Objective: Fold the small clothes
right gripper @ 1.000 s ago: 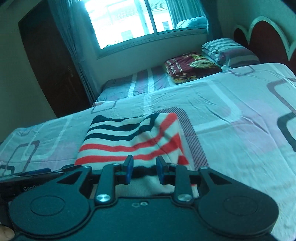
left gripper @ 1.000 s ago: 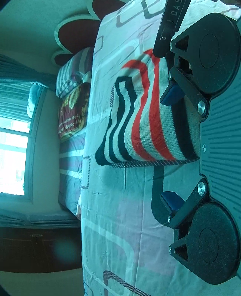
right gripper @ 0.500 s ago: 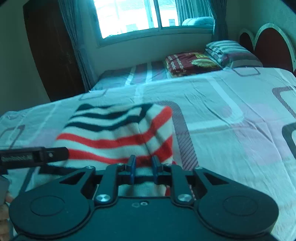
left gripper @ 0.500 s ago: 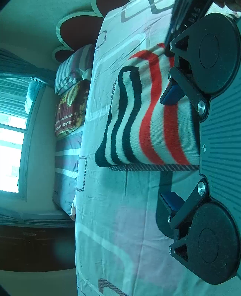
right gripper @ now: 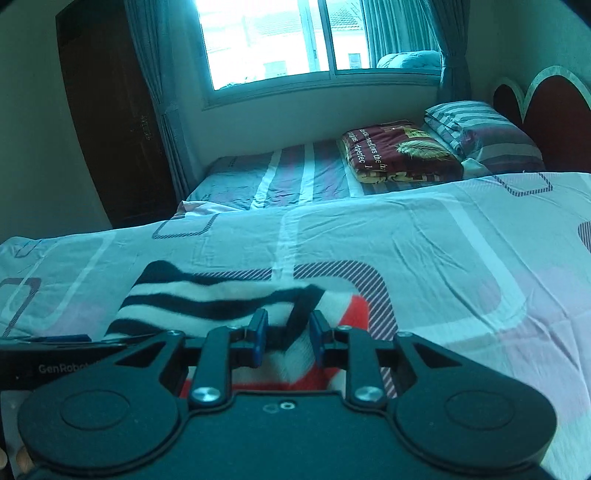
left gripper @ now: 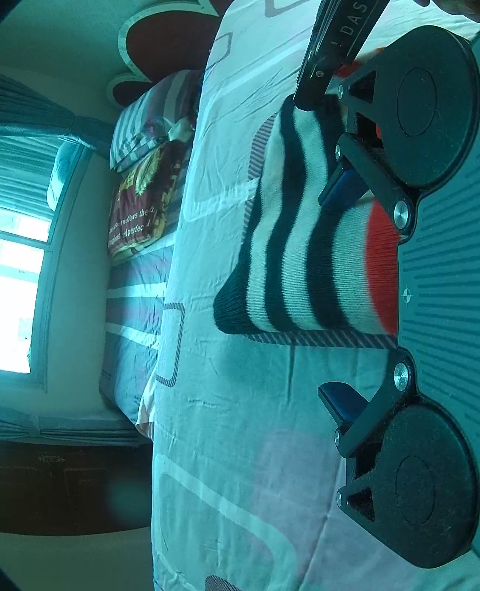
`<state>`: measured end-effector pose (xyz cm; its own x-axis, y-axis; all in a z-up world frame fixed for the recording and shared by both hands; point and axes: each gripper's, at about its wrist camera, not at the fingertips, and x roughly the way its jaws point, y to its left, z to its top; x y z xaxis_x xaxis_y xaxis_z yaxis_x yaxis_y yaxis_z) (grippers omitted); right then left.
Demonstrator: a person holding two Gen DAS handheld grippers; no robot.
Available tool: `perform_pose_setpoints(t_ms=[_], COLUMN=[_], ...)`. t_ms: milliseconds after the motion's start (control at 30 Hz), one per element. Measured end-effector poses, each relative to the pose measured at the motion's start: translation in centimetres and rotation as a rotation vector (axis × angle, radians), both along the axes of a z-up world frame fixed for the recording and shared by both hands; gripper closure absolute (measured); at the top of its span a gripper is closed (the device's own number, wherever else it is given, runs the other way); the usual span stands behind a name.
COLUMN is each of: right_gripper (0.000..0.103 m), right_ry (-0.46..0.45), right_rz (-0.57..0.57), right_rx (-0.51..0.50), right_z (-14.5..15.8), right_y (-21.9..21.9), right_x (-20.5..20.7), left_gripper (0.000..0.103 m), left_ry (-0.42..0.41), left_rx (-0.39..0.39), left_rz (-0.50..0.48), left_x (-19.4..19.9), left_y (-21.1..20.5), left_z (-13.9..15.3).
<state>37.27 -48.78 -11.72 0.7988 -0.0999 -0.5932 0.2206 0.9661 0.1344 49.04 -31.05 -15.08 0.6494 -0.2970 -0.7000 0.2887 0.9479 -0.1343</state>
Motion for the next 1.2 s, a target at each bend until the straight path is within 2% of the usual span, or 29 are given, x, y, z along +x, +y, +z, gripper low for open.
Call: perform_pose_setpoints(t_ms=[167,200,300,367,567,667,767,867,900,967,1033,1167,1200], right_gripper=[0.080,0.080,0.080,0.080,0.076,0.072,0.071,0.060,0.060,0.061,0.066,0.070,0.074], right_ry=[0.060,0.051,0.033,0.025,0.040,0.003,-0.013,-0.028,-0.034,-0.035,-0.031,0.007,0.023], right_rz=[0.013,0.000,-0.022,-0.029,-0.030,-0.002,0.034,0.018,0.011,-0.004,0.005,0.037,0.029], right_rx=[-0.042,-0.007,0.077,0.108,0.063,0.060,0.007,0.026,0.022,0.006,0.006,-0.017,-0.030], right_z=[-2.7,-3.4,-4.1,-4.2,-2.3,-0.8,0.2,0.6,0.7,0.8,0.7,-0.5,-0.9], right_y=[-0.8,-1.4,-2.7,-3.1,-1.9,-1.0,0.2,0.0,-0.1,-0.2,0.1,1.0,1.1], right_x=[2.8,2.9,2.7,2.4,2.1,0.5,-1.6,-3.8,-4.5,-5.7,-6.7,-6.8,-6.6], left_gripper=[0.004,0.004,0.004,0.004,0.004,0.004,0.004,0.004,0.004,0.004,0.004,0.004,0.004], left_ry=[0.034,0.056,0.101,0.088,0.055,0.033,0.012,-0.009,-0.009,0.000,0.008,0.004,0.005], left_rx=[0.051,0.052,-0.017,0.006,0.010,0.010,0.006,0.014,0.014,0.009,0.003,0.020,0.021], left_rz=[0.021,0.027,0.058,0.047,0.059,0.045,0.016,-0.005,-0.009,-0.014,-0.018,-0.025,-0.025], left_x=[2.0,2.4,2.9,2.8,1.2,-0.6,-2.4,-3.9,-4.3,-5.0,-5.4,-5.8,-5.9], left_y=[-0.6,-0.4,0.6,0.2,0.8,1.3,1.8,2.2,2.3,2.5,2.6,2.0,1.9], left_z=[-1.3,-1.9,-2.7,-2.7,-1.5,-0.6,0.3,0.9,0.9,0.9,0.6,-0.1,-0.3])
